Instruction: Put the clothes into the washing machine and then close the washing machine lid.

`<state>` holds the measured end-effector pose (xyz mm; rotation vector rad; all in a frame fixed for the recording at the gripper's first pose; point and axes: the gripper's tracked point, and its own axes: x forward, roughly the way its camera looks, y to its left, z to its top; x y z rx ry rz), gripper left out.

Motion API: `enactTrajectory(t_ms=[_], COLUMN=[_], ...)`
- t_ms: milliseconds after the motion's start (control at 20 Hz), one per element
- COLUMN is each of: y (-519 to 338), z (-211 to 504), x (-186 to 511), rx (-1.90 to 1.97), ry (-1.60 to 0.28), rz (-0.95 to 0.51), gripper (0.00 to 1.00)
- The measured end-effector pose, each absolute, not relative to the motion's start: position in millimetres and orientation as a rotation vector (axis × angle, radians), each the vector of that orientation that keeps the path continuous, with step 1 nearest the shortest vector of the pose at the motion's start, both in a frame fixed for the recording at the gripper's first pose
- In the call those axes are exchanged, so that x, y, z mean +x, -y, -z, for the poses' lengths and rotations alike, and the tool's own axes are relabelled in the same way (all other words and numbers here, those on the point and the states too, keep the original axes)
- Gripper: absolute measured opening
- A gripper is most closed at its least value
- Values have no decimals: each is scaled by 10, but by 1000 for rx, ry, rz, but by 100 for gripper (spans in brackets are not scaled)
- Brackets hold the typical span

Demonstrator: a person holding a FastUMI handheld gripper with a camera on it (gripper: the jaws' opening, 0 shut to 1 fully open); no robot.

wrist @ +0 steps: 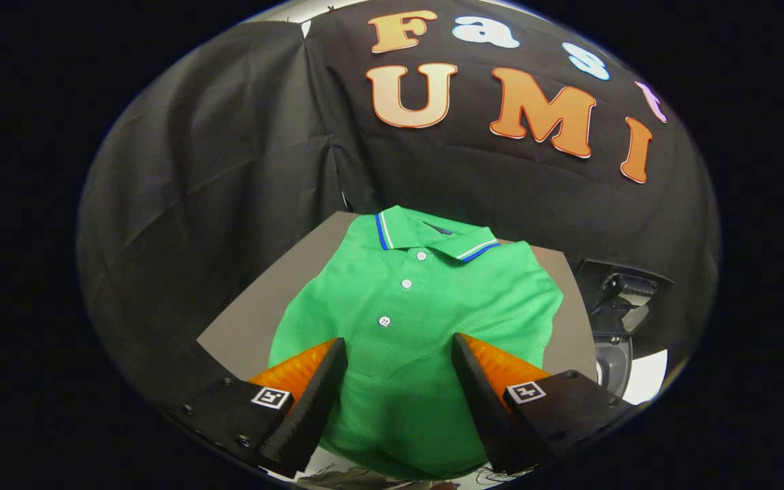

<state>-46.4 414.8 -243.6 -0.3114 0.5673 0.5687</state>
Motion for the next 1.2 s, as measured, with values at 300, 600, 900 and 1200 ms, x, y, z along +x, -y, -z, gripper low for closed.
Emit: enactTrajectory(t_ms=[300,600,900,1200], y=[-4175,-4224,-4234,-4148], z=[2535,2541,2543,2381], x=[-451,-492,-434,-465], rx=[-314,-293,-261,-272], ry=[-602,-583,-588,-528], rz=[-601,-660,-679,-695], gripper=[98,64,22,11])
